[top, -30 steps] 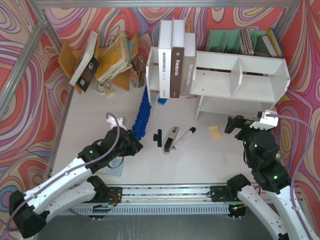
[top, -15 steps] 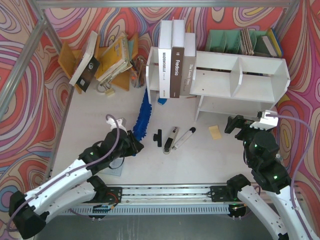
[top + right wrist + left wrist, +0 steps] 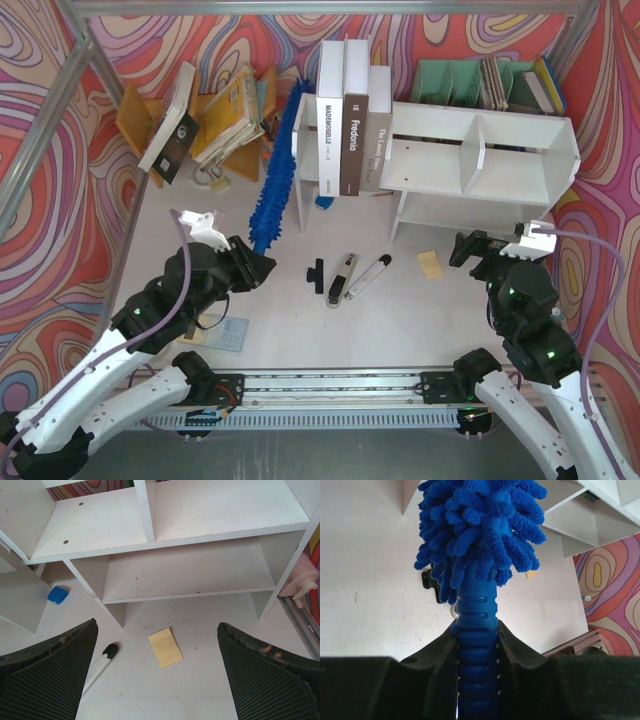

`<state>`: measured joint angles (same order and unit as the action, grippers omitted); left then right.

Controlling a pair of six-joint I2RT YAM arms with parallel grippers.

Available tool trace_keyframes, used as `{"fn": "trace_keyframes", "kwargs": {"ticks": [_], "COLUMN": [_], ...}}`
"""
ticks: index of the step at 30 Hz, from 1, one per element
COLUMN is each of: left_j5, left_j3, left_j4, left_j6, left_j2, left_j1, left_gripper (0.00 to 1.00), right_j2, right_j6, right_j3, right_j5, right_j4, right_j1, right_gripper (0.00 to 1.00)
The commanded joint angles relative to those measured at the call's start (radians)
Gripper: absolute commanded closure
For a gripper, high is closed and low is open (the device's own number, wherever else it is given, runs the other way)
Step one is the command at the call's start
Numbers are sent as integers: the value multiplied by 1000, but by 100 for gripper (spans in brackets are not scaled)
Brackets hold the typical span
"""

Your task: Dust the bookshelf with a duster

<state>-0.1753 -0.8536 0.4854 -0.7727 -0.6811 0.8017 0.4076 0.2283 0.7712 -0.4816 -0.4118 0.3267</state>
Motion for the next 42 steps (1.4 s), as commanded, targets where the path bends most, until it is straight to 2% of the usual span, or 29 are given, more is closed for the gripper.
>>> {"fn": "trace_keyframes", "kwargs": {"ticks": [1,16,33,38,42], "left_j5": [-42,14,70,90,44], "left_j3": [-93,-380,-465,-438,-398], "left_j4": [20,253,235,211,216], "left_j6": [82,196,219,204,185], "left_j2": [16,-106,-120,-125,-108], "left_j1": [2,2,2,2,2], "left_gripper": [100,100,100,100,100], "right_j2": [-1,-6,-6,-7,-7], "right_j6": [-8,-8,-8,-8,-9], "right_j3": [4,3,2,3,2], "right_j5": [-9,-11,-12,-14,-14], "right_j4": [18,17,15,13,15], "right_j1": [-2,-3,-3,-3,-3], "right_gripper": [10,9,9,9,9]}}
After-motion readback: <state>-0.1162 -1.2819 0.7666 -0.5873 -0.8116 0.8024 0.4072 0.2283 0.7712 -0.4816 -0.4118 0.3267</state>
